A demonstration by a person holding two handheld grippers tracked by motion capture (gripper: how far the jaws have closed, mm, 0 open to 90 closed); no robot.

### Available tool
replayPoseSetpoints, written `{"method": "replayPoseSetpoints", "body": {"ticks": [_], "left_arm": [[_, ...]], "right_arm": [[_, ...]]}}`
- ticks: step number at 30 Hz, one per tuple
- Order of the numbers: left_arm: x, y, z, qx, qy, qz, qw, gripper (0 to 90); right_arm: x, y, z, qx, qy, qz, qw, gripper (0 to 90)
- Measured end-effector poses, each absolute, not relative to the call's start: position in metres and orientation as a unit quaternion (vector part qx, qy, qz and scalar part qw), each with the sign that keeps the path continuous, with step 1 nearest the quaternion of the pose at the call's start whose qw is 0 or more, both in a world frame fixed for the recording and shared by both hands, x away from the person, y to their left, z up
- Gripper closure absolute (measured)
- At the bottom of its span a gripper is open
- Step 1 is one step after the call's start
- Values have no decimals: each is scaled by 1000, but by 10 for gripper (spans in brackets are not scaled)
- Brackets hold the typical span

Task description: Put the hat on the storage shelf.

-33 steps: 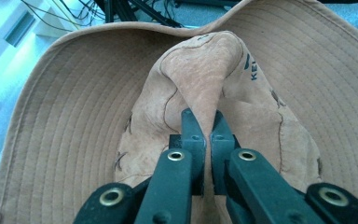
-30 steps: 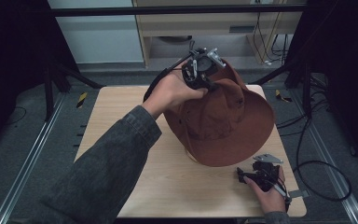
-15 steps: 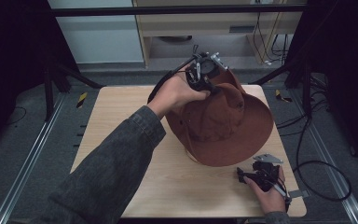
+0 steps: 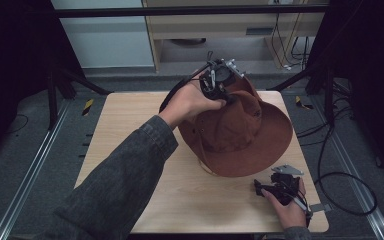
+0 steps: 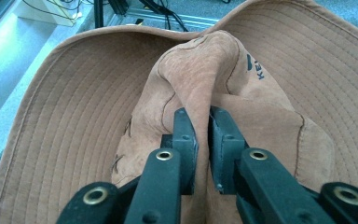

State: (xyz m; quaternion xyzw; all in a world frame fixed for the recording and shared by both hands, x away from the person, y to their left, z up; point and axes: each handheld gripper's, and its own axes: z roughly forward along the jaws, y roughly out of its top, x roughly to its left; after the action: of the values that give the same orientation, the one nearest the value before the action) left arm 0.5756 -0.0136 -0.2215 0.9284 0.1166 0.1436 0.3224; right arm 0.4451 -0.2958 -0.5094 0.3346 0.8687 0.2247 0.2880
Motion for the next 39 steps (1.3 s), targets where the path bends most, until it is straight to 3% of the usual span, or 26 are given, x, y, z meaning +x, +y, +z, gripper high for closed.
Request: {"method": "replayPoseSetpoints", "body": {"ticks": [18,21,26,39], "left_arm": [[571,-8,-219,920,138,172,325,491],[570,-8,-220,919,153,174,321,342],[567,-8,-219,917,157,174,323,229],[558,-5,-219,912,151,183,334,125]], "right_arm": [[445,-296,-509,334,869,225,288,7],[445,-296,-509,334,869,224,288,7],[445,-296,-509,334,869,224,288,7],[445,-296,-509,334,869,224,288,7]]}}
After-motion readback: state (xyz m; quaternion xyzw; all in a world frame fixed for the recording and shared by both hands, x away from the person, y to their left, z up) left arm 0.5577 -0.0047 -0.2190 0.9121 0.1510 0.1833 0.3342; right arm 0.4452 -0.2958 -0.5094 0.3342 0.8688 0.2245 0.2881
